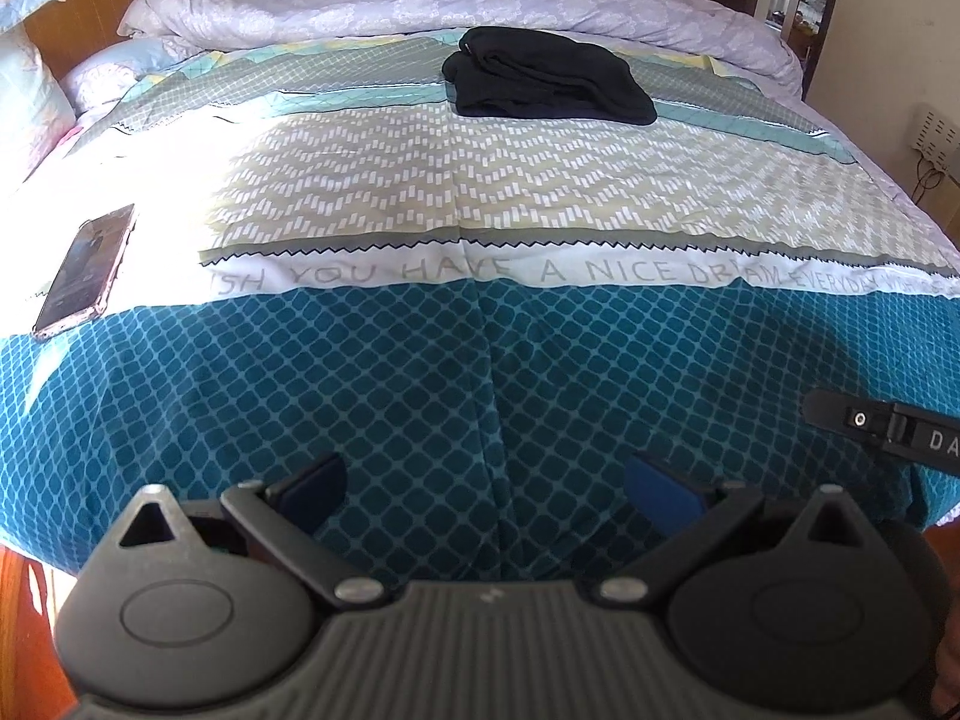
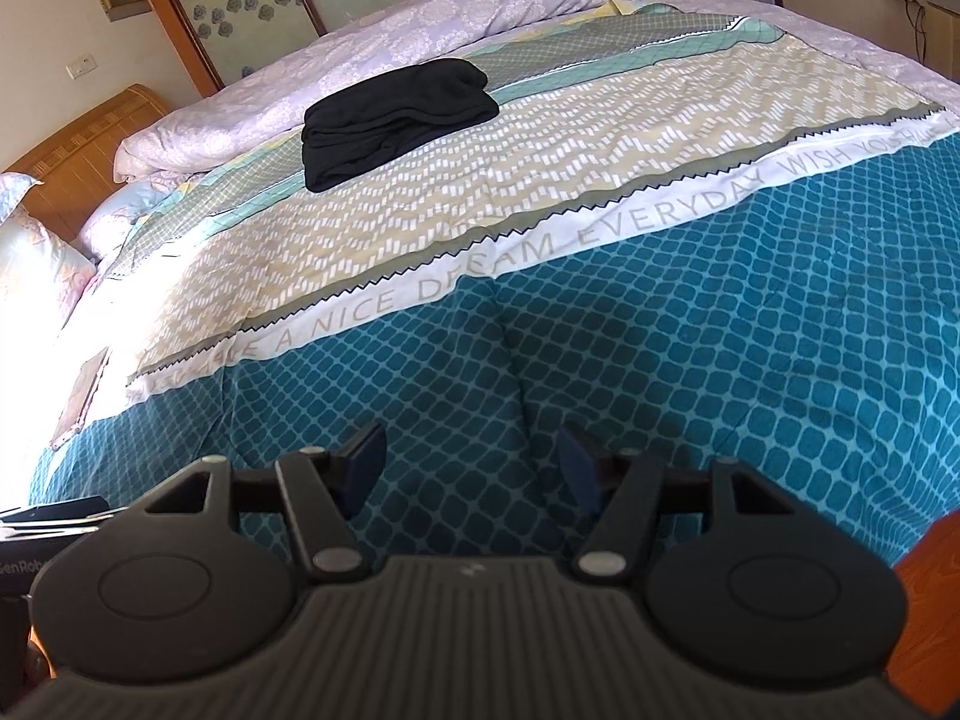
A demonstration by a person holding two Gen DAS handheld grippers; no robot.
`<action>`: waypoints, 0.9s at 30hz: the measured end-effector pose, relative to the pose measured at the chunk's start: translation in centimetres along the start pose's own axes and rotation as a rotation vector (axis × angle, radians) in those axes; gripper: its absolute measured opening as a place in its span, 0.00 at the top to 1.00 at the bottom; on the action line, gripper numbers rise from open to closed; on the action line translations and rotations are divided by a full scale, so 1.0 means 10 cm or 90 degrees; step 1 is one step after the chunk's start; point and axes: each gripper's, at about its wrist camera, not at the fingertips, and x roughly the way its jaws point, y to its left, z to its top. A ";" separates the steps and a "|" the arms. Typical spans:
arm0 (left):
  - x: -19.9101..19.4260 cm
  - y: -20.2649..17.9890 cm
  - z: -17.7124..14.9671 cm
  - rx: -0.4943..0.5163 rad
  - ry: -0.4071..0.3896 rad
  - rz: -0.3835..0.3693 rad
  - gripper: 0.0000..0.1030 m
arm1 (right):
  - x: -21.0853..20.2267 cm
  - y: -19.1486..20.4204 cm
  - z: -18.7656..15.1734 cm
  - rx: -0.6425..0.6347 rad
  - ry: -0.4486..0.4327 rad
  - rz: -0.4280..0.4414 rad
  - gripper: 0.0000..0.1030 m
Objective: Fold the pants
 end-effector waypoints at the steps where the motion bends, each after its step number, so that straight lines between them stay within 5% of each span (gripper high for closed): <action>1: 0.00 0.00 0.00 0.000 0.001 0.002 0.00 | 0.00 0.00 0.00 0.000 0.000 0.000 0.36; 13: 0.05 0.03 -0.01 -0.003 0.024 0.031 0.00 | 0.00 -0.01 0.00 0.007 0.002 0.003 0.36; 27: -0.03 0.02 0.02 0.003 -0.013 0.029 0.00 | 0.00 -0.01 0.00 0.010 0.004 0.003 0.36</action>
